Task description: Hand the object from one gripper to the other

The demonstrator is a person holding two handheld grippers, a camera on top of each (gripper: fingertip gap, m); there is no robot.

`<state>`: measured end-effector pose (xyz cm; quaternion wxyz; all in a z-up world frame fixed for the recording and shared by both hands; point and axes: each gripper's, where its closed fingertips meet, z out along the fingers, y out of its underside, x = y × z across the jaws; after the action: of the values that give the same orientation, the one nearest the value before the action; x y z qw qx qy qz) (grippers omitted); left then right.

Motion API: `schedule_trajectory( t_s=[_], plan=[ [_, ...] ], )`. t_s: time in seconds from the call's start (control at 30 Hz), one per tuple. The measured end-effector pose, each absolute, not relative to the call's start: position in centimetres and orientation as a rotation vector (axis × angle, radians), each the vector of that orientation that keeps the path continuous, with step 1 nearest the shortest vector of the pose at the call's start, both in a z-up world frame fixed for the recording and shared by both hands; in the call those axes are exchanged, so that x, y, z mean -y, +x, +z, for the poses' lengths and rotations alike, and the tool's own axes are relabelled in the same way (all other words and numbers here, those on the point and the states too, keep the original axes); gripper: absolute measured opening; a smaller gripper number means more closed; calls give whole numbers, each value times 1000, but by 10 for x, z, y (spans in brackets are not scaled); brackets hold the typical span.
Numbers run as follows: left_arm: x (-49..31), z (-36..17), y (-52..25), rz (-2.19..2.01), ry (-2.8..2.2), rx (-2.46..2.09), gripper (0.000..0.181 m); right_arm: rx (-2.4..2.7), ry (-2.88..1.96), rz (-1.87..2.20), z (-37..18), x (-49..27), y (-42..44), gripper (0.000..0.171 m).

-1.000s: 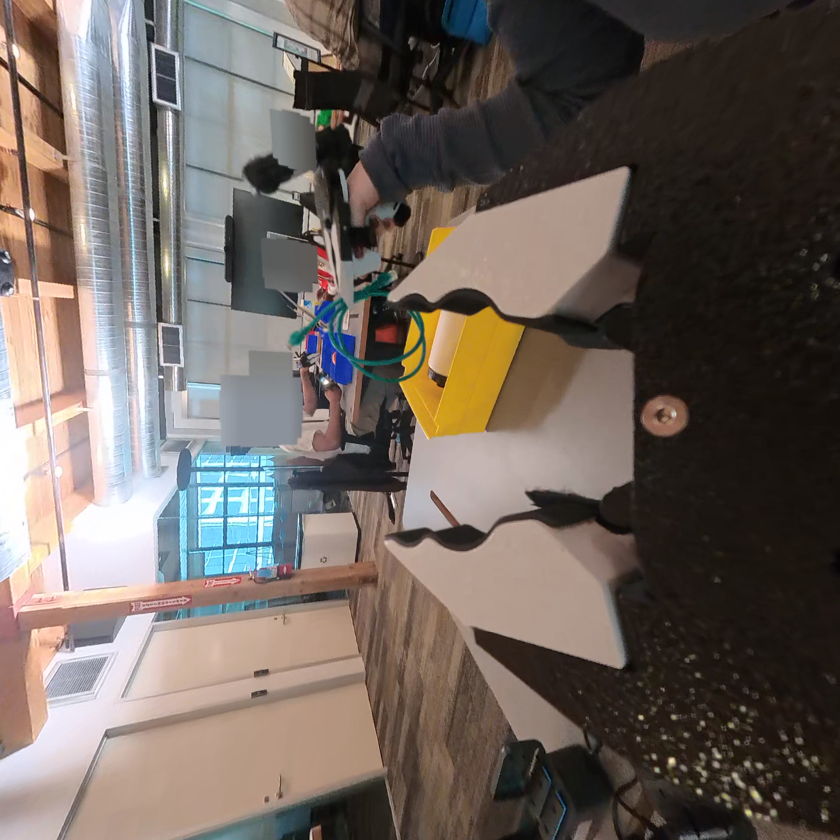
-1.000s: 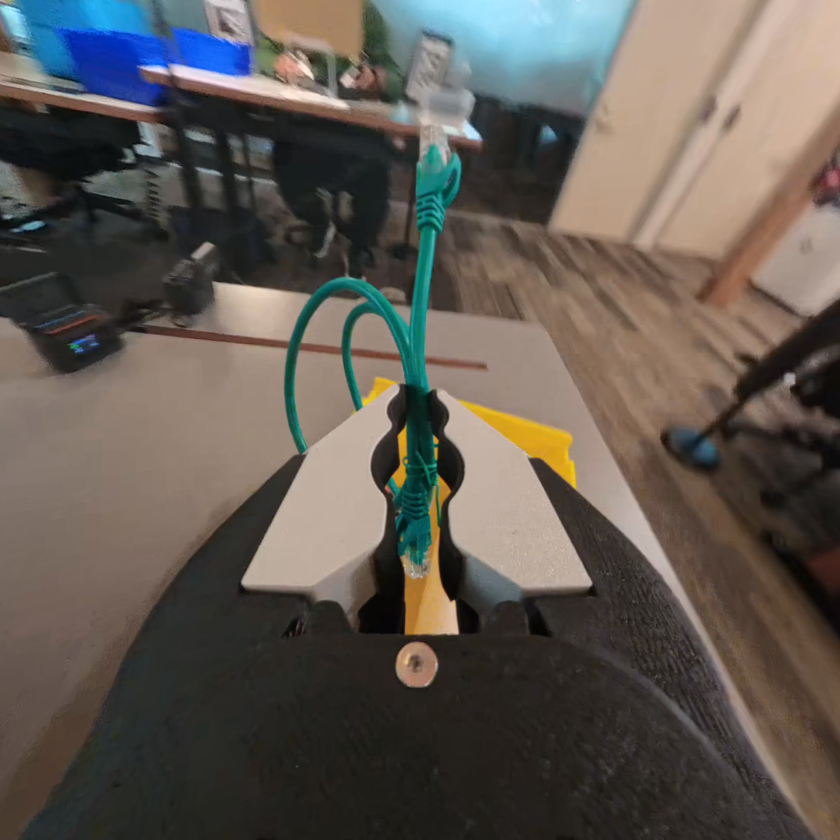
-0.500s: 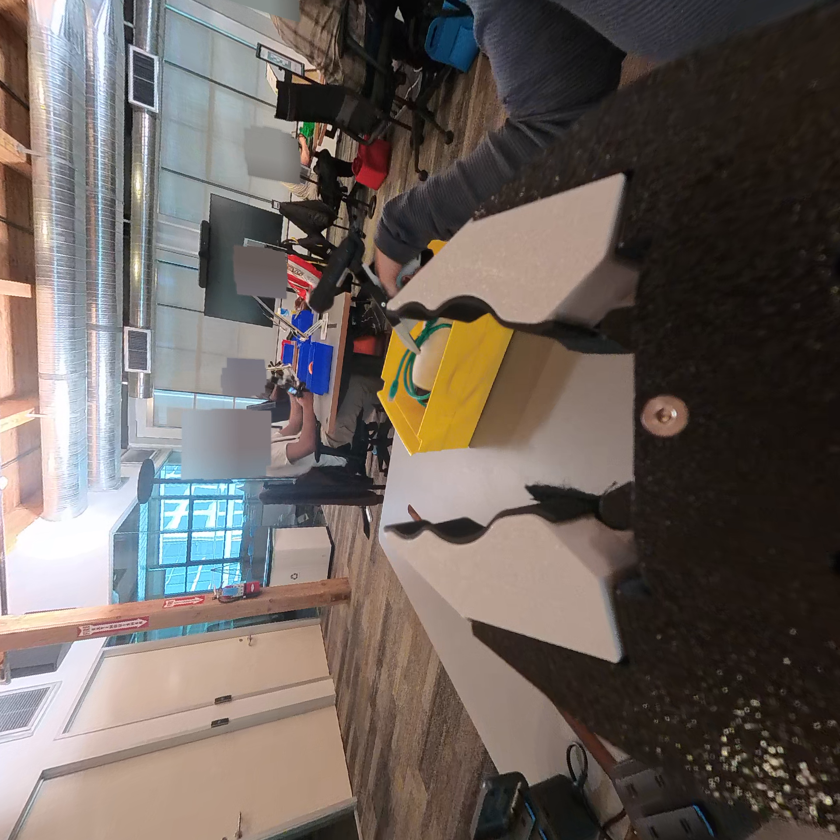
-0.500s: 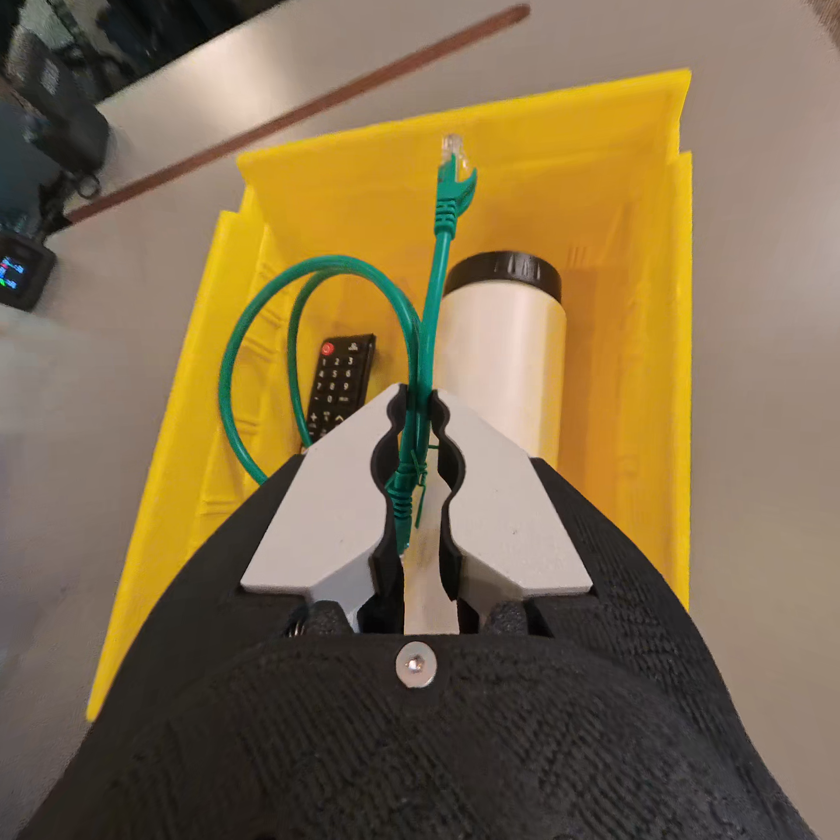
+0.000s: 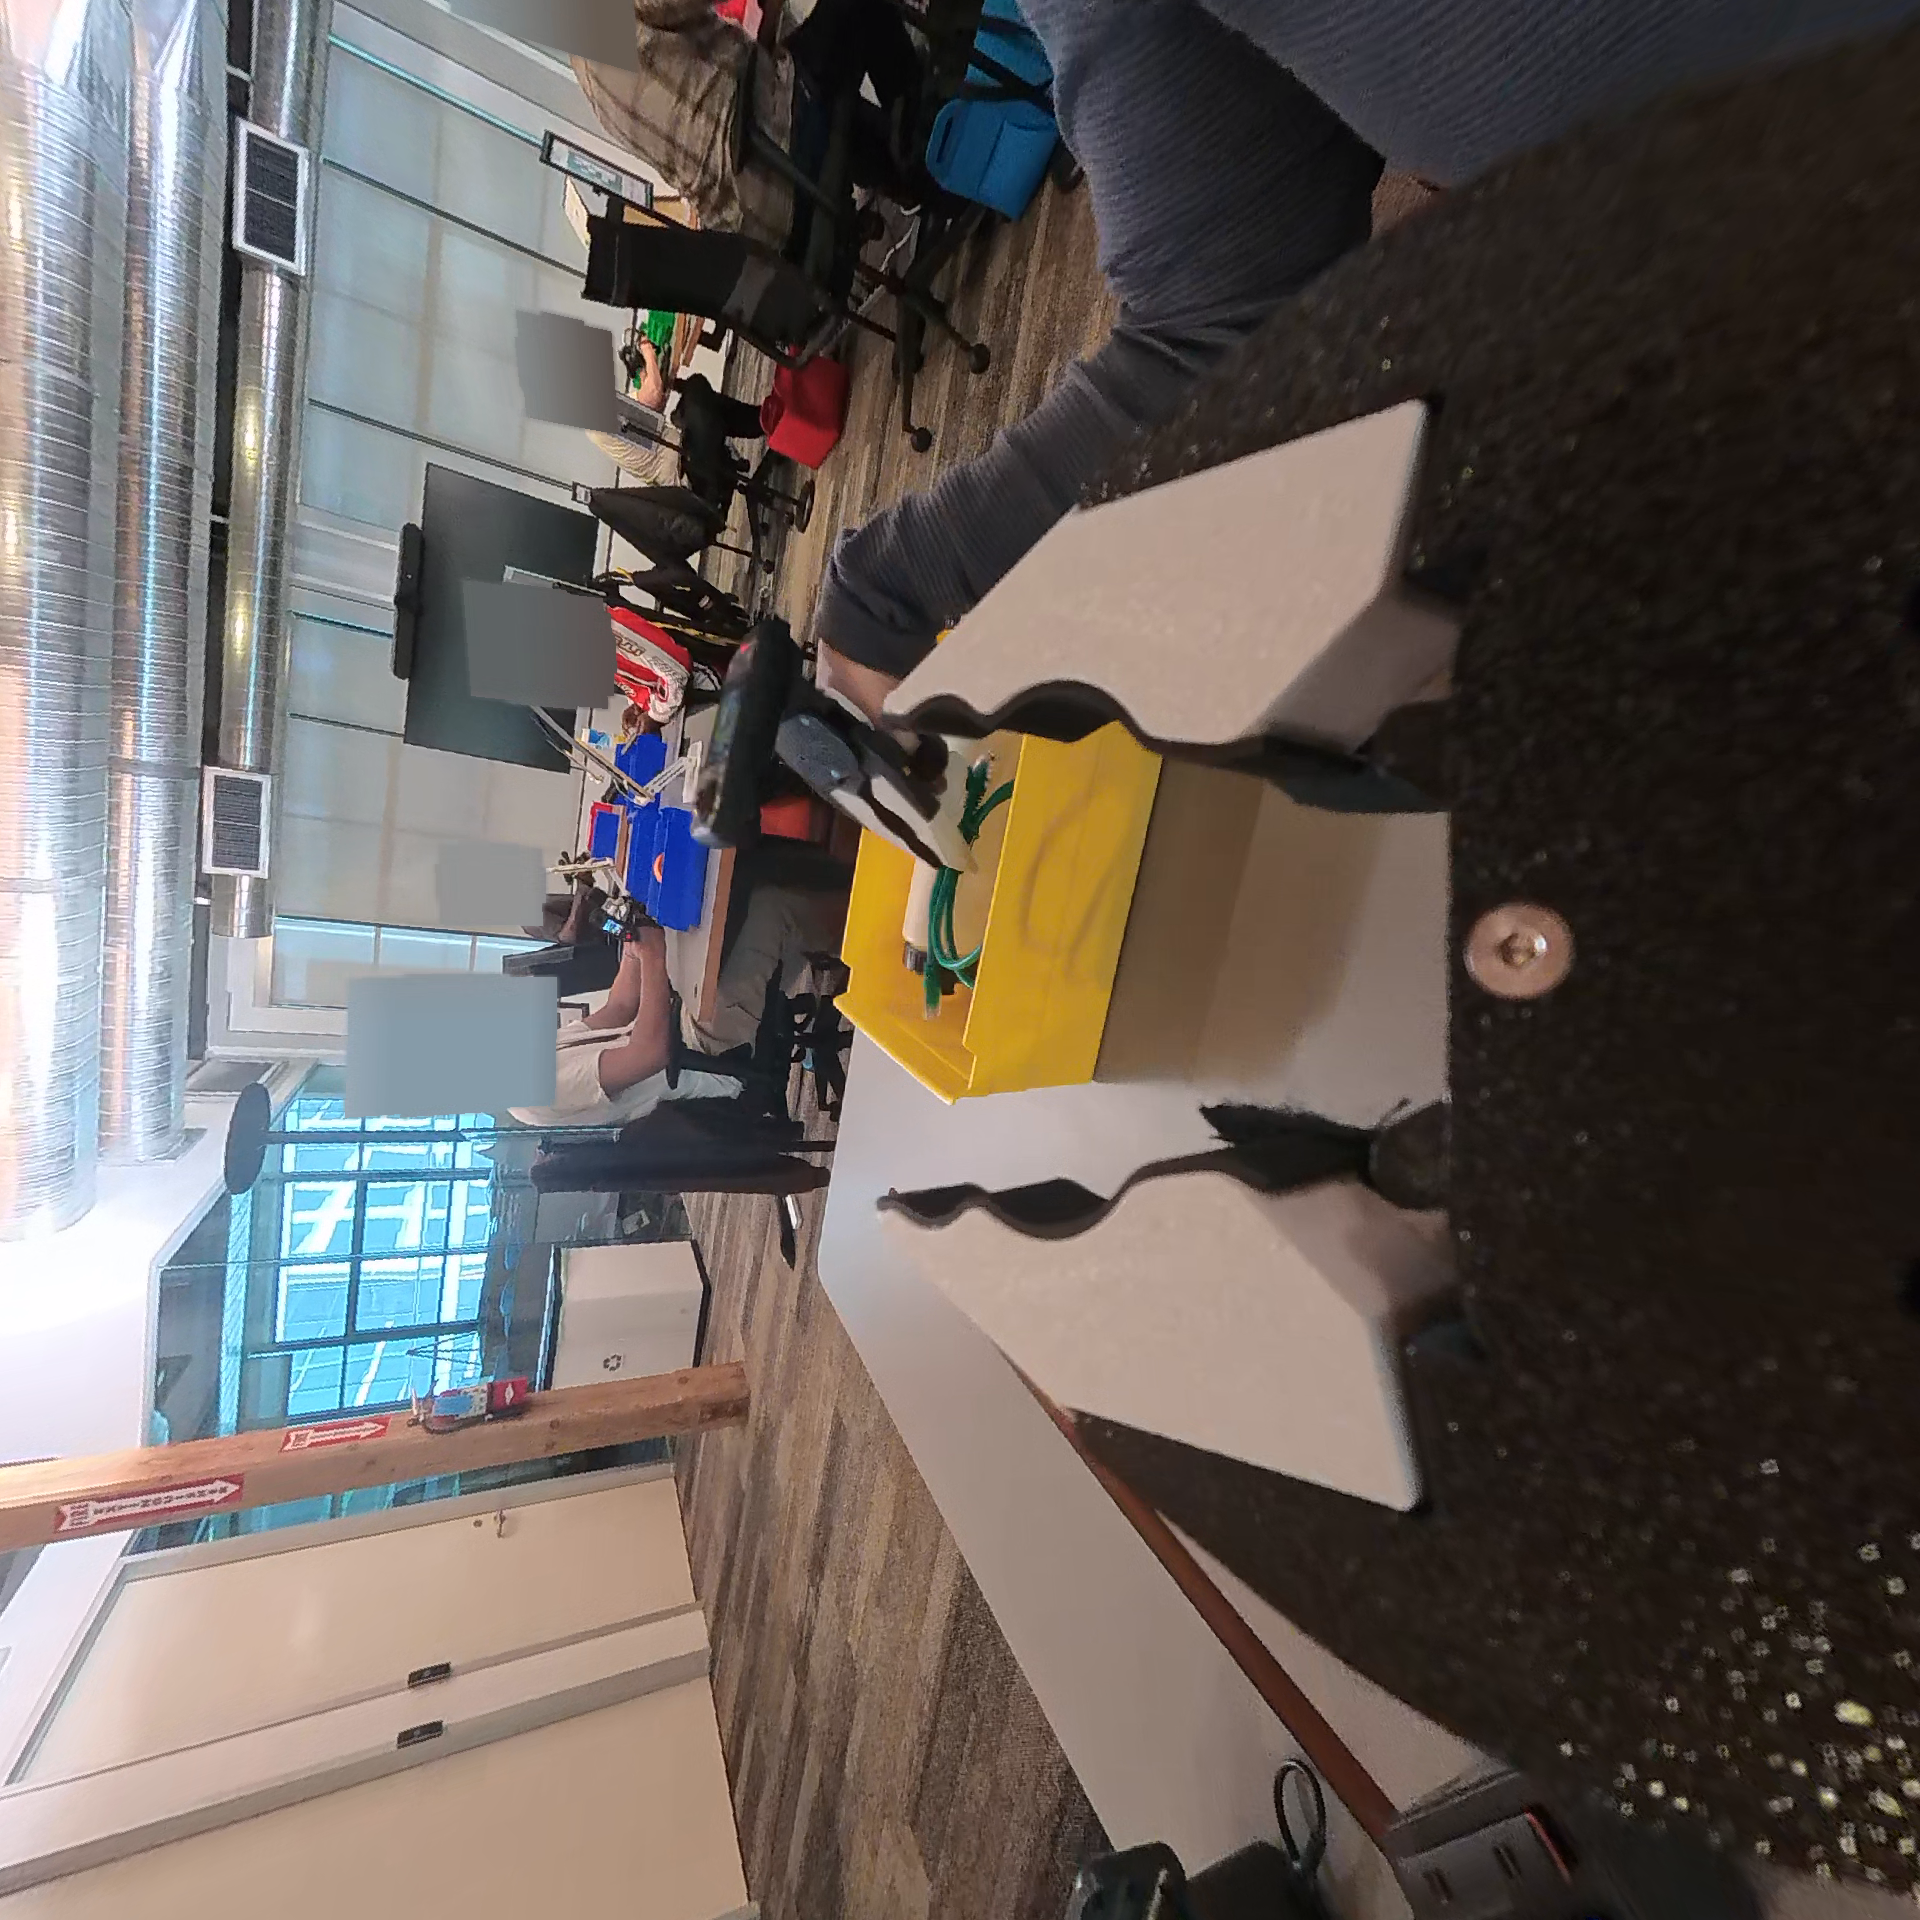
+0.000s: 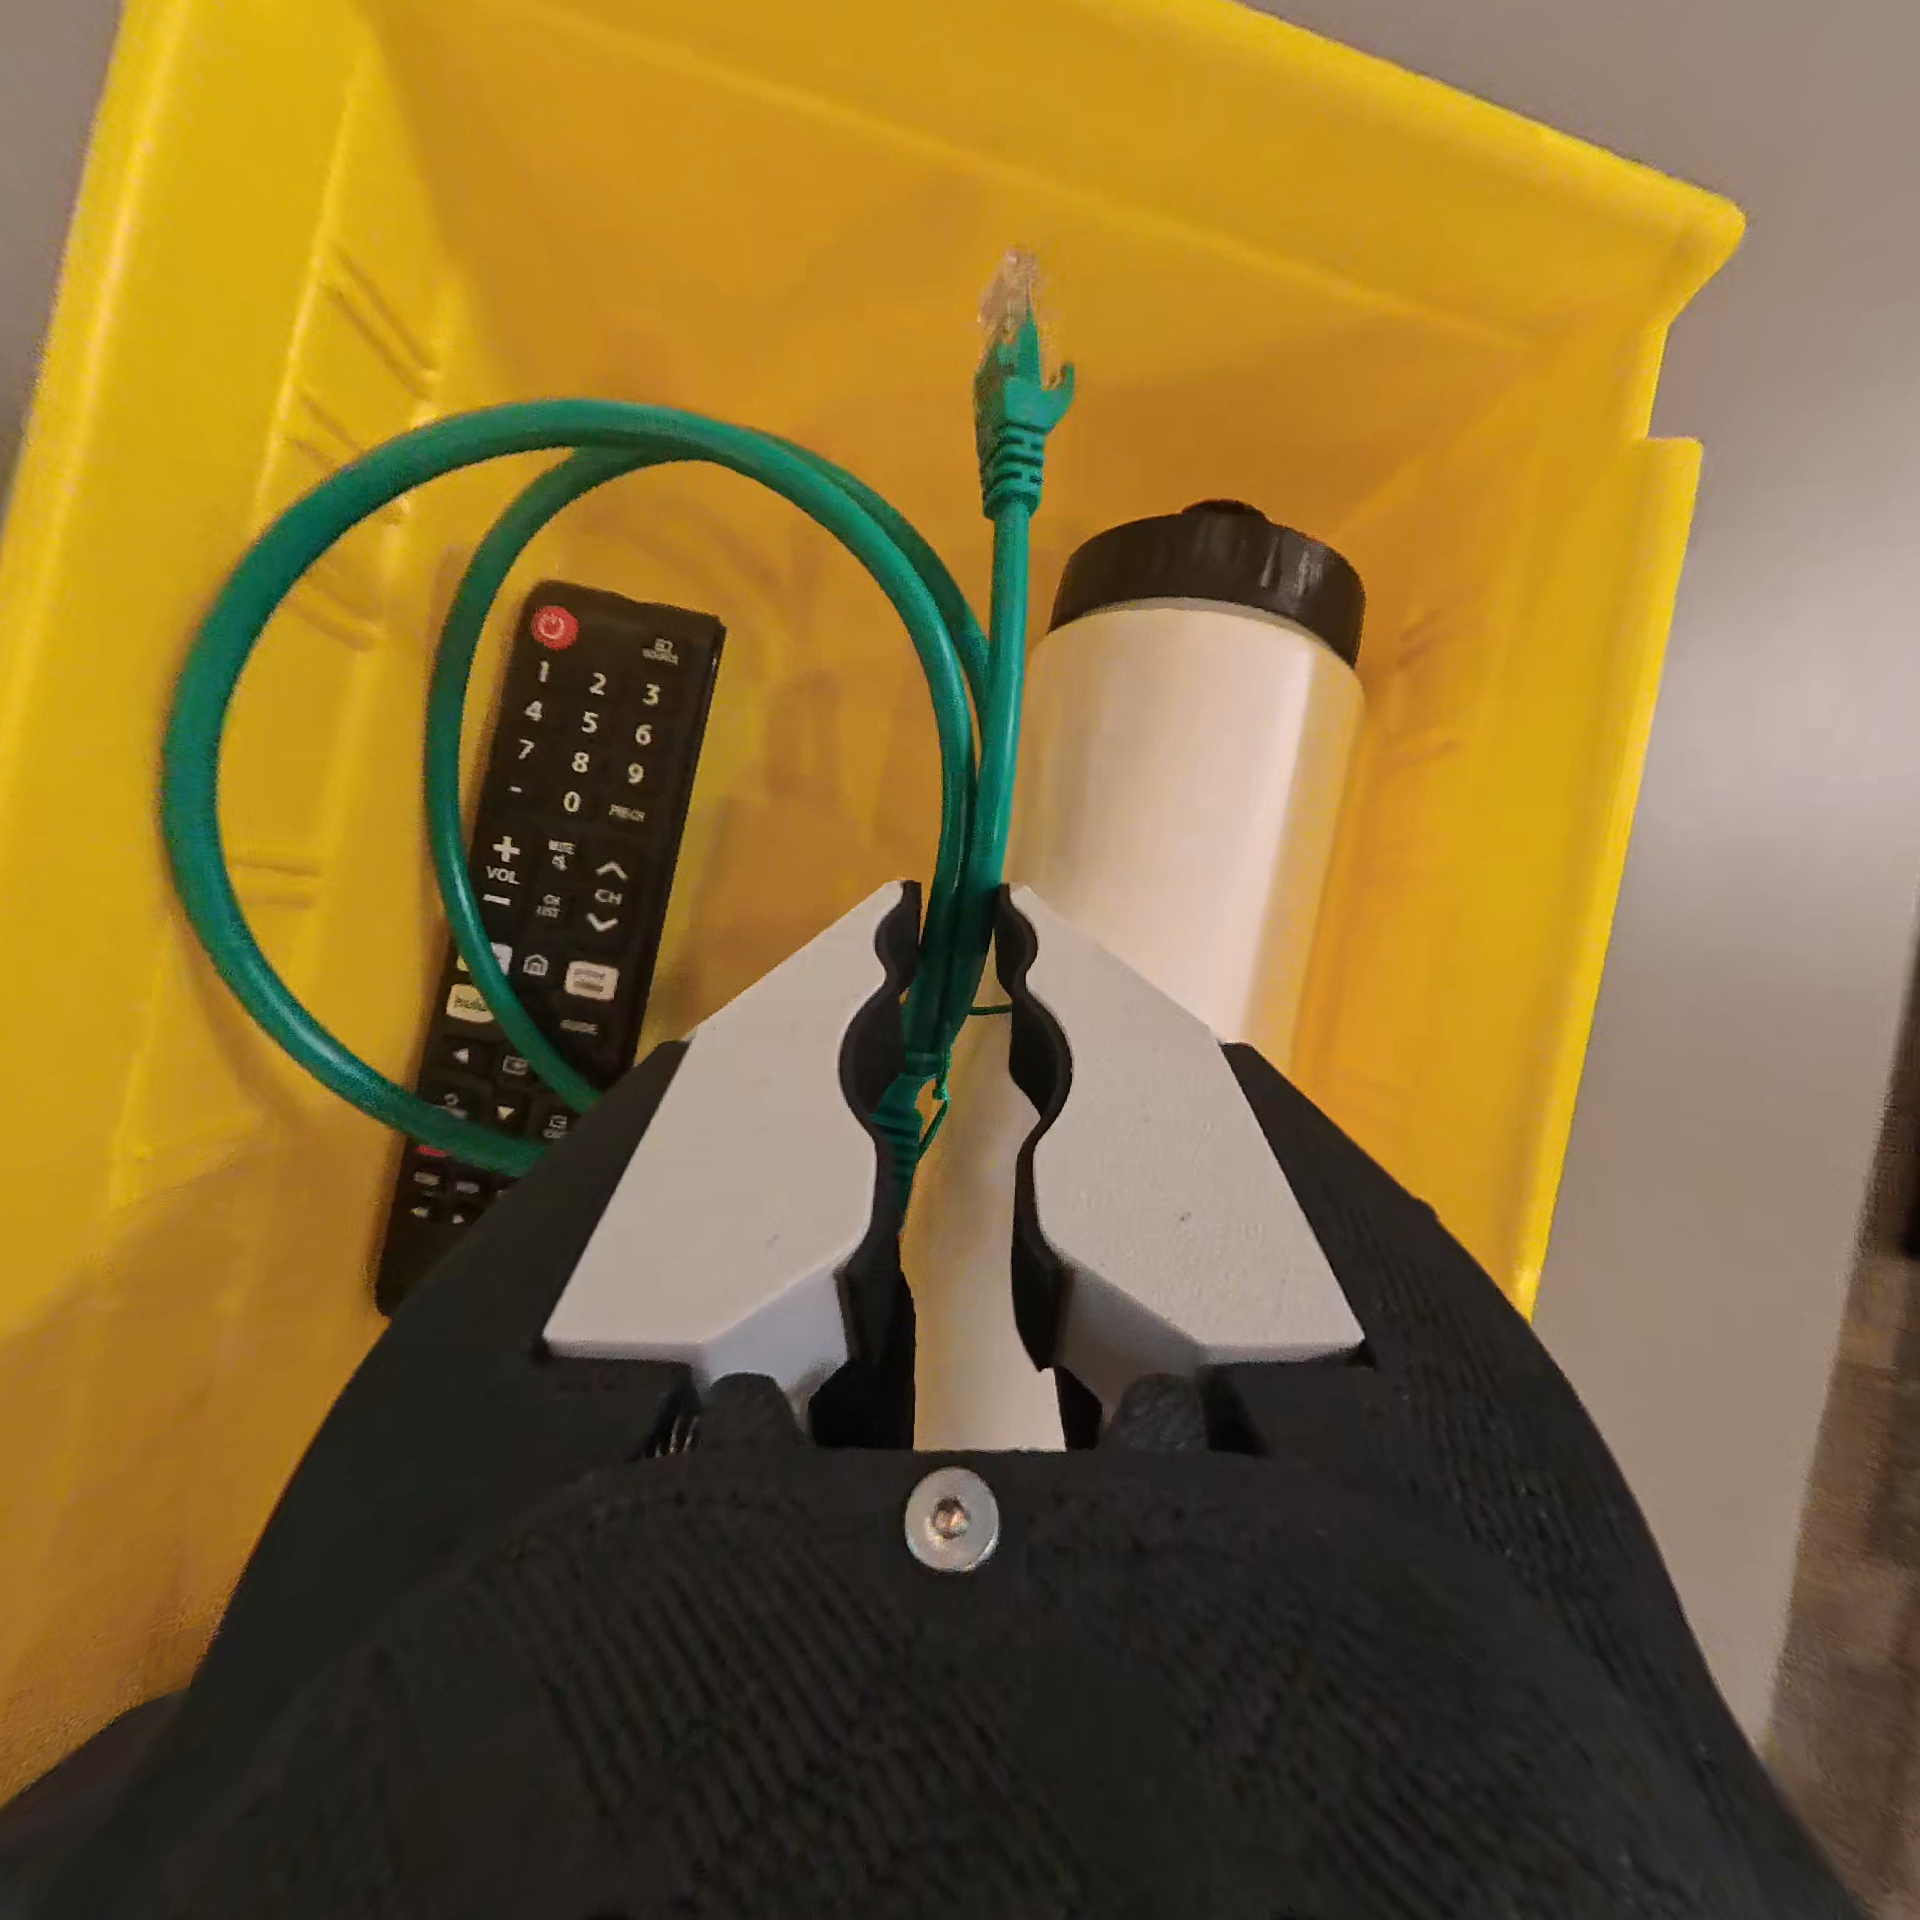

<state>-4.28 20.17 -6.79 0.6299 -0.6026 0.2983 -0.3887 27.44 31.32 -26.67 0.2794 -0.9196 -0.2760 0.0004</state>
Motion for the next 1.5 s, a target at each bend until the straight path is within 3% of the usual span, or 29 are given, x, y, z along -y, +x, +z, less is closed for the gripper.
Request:
schedule_trajectory(
  t_s=[0.03, 0.1, 0.17, 0.23, 0.47, 0.63, 0.77, 0.9, 1.07, 1.17, 1.3, 1.5],
  plan=[
    [-202, -69, -42, -891, -1386, -684, 85, 775, -2475, -57, -268, -313, 274, 13],
    [-203, -71, -41, -892, -1397, -686, 85, 826, -2491, -145, -268, -313, 270, 21],
    [-203, -72, -40, -892, -1409, -691, 86, 805, -2501, -234, -259, -313, 271, 45],
    [-203, -74, -40, -884, -1424, -695, 87, 784, -2483, -299, -246, -309, 272, 54],
    [-205, -73, -47, -854, -1442, -676, 90, 662, -2332, -369, -199, -302, 280, 50],
    [-229, -67, -86, -685, -1538, -391, 100, 456, -1897, -340, -108, -314, 272, 51],
    [-231, -71, -116, -512, -1630, -215, 107, 432, -1476, -78, -31, -301, 215, 51],
    [-197, -69, -140, -219, -1685, -218, 110, 524, -1263, 145, 1, -275, 158, 51],
    [-134, -82, -224, 161, -1830, -127, 87, 601, -1249, 173, -4, -274, 135, 50],
    [-104, -109, -285, 289, -1983, -84, 53, 616, -1261, 200, -8, -276, 133, 50],
    [-92, -167, -349, 287, -2255, 9, 42, 604, -1256, 252, -7, -275, 134, 48],
    [-107, -239, -368, 44, -2525, 9, 33, 605, -1266, 276, -9, -275, 134, 46]
  ],
)
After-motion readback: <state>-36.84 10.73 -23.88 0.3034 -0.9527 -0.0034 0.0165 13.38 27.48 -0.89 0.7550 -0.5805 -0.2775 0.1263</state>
